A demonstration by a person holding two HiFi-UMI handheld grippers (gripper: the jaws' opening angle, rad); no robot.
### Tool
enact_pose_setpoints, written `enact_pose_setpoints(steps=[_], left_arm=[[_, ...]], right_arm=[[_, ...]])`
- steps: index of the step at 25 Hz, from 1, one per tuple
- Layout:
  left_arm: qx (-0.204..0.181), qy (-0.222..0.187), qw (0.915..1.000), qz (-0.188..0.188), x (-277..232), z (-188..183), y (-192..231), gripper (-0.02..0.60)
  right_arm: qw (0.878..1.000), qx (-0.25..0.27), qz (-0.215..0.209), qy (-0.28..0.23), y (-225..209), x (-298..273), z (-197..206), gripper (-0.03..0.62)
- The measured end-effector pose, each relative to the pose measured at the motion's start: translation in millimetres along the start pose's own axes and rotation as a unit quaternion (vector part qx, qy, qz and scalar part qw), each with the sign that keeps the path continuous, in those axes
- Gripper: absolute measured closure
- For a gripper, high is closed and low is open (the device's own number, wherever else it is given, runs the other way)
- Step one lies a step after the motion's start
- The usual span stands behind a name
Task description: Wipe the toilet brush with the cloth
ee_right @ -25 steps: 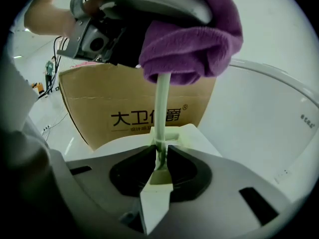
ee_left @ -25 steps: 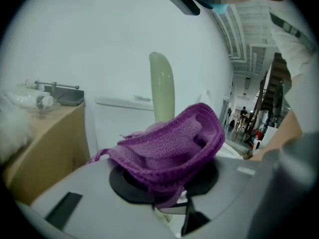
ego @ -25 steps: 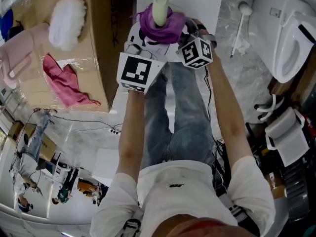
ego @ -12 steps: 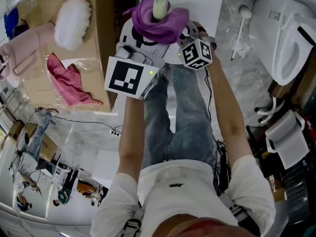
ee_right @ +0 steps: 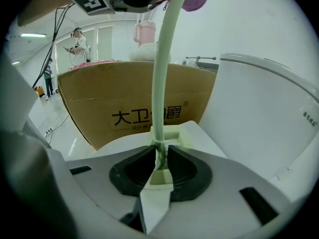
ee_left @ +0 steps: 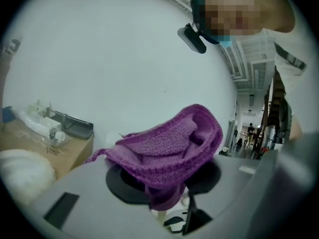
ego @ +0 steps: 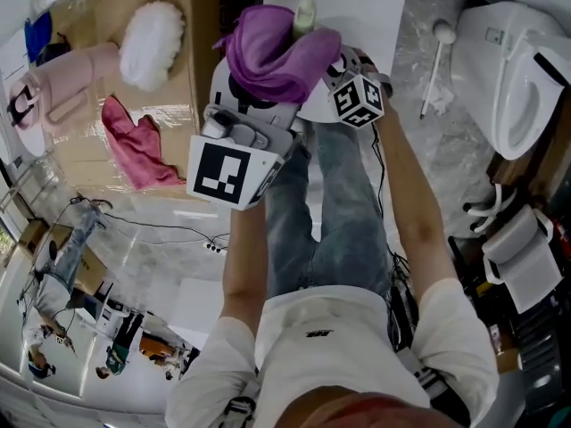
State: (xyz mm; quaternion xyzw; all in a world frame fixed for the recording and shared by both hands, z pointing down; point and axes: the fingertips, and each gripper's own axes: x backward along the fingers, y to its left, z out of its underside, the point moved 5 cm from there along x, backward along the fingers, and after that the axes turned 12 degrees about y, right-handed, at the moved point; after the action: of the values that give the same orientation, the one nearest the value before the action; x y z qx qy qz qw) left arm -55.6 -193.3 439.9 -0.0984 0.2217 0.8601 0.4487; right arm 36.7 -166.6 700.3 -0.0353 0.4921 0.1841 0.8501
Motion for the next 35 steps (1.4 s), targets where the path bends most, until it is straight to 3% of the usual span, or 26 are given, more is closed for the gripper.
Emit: enact_pose_setpoints(steps=[3,7,15,20,22,26,35], left_arm=[[-0.016,0.004,0.9998,-0.007,15.2,-6.7,-1.6,0.448],[-0.016,0.016,0.9997,-0.009,33.5,-8.6,-3.5,0.459],[-0.029,0.034,0.9989,-0.013,80.6,-27.7,-19.7,0.462],[-0.052,0.048,0.9975,-0.011,120.0,-43.4,-44.2,0.465],[-0.057,0.049,0.9972,-0.005,134.9,-50.3,-56.7,0.468],[-0.066,0.045,0.9968,0.005,162.7,-60.3,-79.9,0.471],[-0.074,0.025,0.9966,0.027,228.8,-74.2,-136.8,0.488]], right_arm=[[1.0,-0.023,-0.016,0.006,-3.4,0.9,-4.9,0.512],[0.995,-0.089,-0.037,0.007,-8.2,20.9,-13.5,0.494],[0.981,-0.174,0.021,-0.08,-15.0,139.2,-57.7,0.503],[0.956,-0.24,0.054,-0.161,-4.6,244.3,-90.3,0.55],[0.948,-0.246,0.069,-0.191,4.7,287.9,-103.4,0.587],[0.938,-0.241,0.092,-0.232,31.5,359.2,-126.7,0.595],[0.928,-0.237,0.153,-0.243,97.8,464.0,-137.3,0.596]])
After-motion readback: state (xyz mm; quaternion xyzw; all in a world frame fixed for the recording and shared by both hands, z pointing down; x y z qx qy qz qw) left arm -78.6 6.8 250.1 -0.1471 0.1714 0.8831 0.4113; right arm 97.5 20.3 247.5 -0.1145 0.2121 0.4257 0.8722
